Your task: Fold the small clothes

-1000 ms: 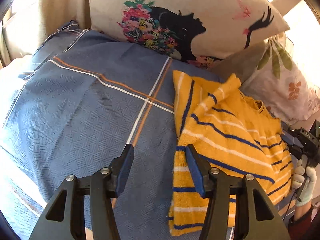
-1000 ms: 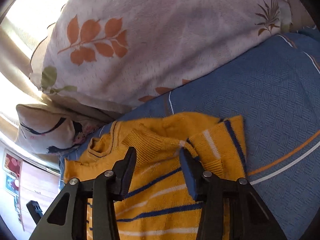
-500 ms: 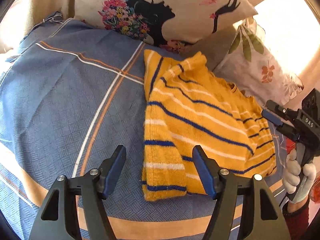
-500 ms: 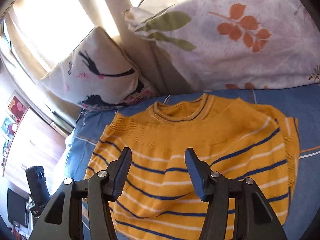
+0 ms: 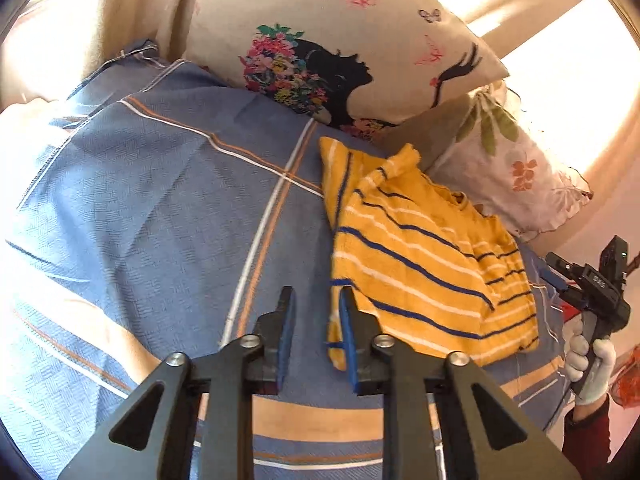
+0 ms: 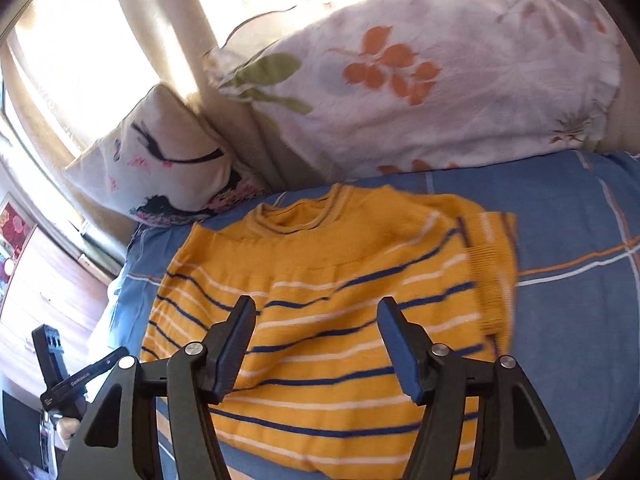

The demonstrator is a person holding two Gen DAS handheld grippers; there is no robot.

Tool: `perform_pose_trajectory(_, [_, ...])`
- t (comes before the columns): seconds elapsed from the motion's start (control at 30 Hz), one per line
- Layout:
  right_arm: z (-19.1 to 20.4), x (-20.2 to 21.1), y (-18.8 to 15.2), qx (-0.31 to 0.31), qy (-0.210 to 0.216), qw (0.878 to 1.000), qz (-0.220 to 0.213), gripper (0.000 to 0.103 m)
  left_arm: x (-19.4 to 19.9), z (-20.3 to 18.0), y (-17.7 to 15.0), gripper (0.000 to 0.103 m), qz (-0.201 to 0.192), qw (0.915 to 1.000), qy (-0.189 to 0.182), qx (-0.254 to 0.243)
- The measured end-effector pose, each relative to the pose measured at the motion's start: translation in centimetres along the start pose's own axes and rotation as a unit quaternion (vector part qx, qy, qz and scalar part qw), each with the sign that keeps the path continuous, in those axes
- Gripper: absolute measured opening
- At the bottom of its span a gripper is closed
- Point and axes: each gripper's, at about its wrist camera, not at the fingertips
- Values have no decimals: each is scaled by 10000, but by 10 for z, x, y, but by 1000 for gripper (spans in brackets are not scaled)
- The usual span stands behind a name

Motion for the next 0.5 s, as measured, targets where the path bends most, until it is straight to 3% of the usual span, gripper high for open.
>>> perform_pose_trajectory(0.03, [-16, 5, 2, -161, -107, 9998, -47, 71, 0, -9, 0, 39, -5, 9999, -134, -67])
perform_pose_trajectory(0.13, [-58, 10, 6, -746, -143, 9971, 6, 71, 2, -44, -1, 45, 43, 9969, -673, -401])
perform_pose_trajectory(0.3, [-93, -7, 8, -1179, 123, 9927, 241, 71, -23, -128, -9, 55, 359, 9833, -1516, -938])
perform_pose_trajectory(0.5, [-114, -33, 17, -1360, 370, 9888, 494, 71, -77, -211, -30, 69, 986, 9613, -2463, -737])
Point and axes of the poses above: each gripper's, at about its wrist camera, not at the fingertips, and x roughly against the way its jaws point, z to its left, y to its top, and after that the axes turned 8 degrees about -x, right-handed
